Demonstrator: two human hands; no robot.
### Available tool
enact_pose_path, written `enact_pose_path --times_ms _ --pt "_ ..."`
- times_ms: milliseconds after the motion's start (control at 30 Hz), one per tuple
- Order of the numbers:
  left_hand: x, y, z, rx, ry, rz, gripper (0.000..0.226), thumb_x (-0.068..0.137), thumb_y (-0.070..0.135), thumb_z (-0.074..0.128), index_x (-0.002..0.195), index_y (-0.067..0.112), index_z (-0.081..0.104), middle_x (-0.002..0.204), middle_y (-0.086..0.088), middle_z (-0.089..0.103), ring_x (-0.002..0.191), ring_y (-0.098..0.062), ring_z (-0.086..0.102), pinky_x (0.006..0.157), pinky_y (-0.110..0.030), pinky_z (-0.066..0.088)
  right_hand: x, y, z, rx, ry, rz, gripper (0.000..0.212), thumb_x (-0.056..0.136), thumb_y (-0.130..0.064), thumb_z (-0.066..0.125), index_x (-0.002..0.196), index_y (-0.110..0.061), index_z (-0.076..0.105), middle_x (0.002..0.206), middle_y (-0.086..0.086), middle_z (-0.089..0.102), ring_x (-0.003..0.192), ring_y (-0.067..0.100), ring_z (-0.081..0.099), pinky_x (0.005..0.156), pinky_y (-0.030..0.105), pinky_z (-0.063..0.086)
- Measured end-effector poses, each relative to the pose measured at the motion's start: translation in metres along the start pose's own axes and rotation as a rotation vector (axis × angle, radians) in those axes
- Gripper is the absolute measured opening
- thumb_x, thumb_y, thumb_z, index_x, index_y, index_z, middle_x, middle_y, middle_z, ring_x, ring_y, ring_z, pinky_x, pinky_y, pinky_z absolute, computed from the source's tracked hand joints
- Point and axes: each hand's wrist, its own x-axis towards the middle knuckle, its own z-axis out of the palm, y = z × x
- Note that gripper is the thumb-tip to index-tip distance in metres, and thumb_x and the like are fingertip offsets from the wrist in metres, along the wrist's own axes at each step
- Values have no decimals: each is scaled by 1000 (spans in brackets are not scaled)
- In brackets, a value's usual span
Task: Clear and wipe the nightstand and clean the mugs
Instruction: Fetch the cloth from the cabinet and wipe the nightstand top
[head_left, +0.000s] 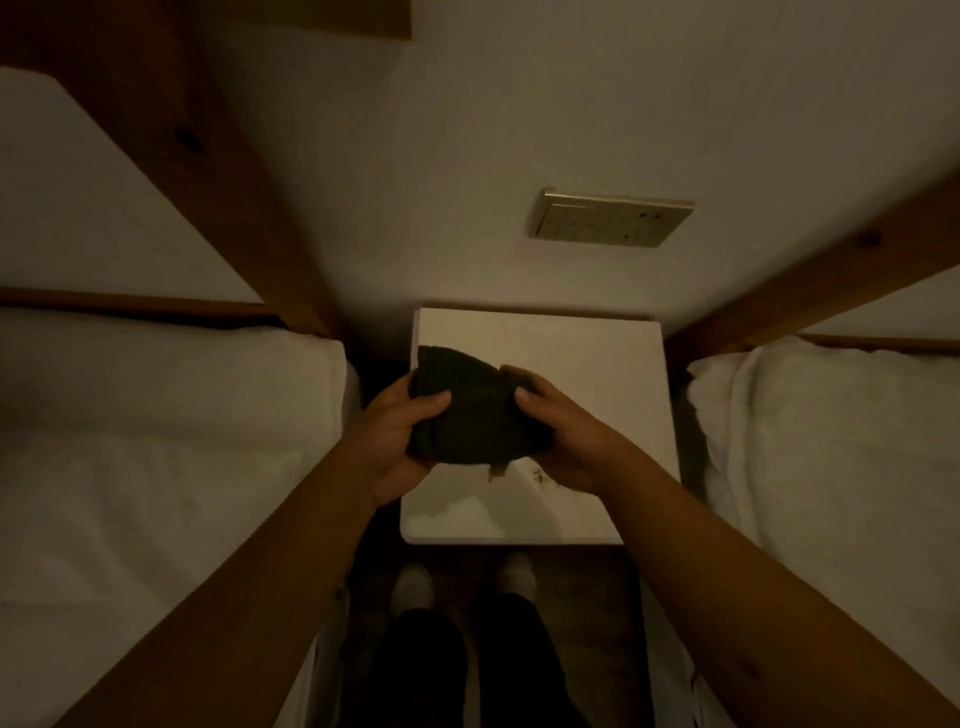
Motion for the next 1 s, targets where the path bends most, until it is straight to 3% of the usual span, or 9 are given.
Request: enact_pose_path --times_ms 133,233,333,467,533,633,767,900,1000 --pt "62 -25 -42 -22 -34 68 35 82 11 65 116 19 70 124 -13 65 114 -28 62 82 -34 55 69 24 -30 205 -124 -47 67 75 -18 73 136 -9 46 133 19 56 122 36 54 98 54 46" --pt "105 -40 -66 171 185 122 43 88 14 61 131 18 56 127 -9 63 116 -26 61 93 -39 52 111 37 -46 164 111 -159 50 75 -9 76 122 -11 58 115 15 68 107 33 65 81 46 56" --pt "142 -50 -80 533 366 196 41 94 19 60 134 16 52 127 -7 61 115 -24 59 98 -43 49 152 48 -54 -43 341 -226 38 77 -15 78 113 -19 64 109 7 70 99 24 68 86 47 56" --pt "188 -49 -90 841 502 356 43 94 24 60 135 17 49 123 -1 57 108 -12 53 68 -4 41 197 49 -65 -439 515 -279 45 80 -34 75 121 -23 61 116 -2 66 103 13 62 92 36 53" --pt "205 -49 -95 943 514 438 49 94 21 59 140 17 43 126 0 54 109 -9 49 66 2 40 215 48 -70 -559 578 -293 48 80 -40 73 122 -21 60 116 0 66 97 11 61 83 28 53" --pt "218 -55 -100 1041 451 459 63 95 16 58 150 17 26 142 -7 46 128 -19 46 102 -23 42 232 44 -77 -778 693 -297 45 81 -45 69 116 -19 62 110 3 67 93 16 62 70 22 47" --pt "187 -98 -117 1289 418 430 79 91 29 63 153 19 15 155 -9 29 142 -24 26 116 -45 27 242 45 -78 -1121 904 -202 67 73 -56 70 126 -20 51 130 7 52 121 30 47 96 46 40" --pt "129 -161 -144 1862 255 434 83 91 55 43 152 14 4 161 -10 4 147 -28 2 116 -49 15 246 54 -67 -1454 569 -663 83 76 -65 59 145 -27 33 159 10 17 144 36 12 109 58 16" --pt "124 -178 -158 2055 223 473 84 88 61 36 150 8 18 159 -14 14 146 -32 13 112 -53 20 261 58 -61 -1857 200 -683 79 84 -71 41 151 -35 19 160 8 12 146 35 8 110 64 12"
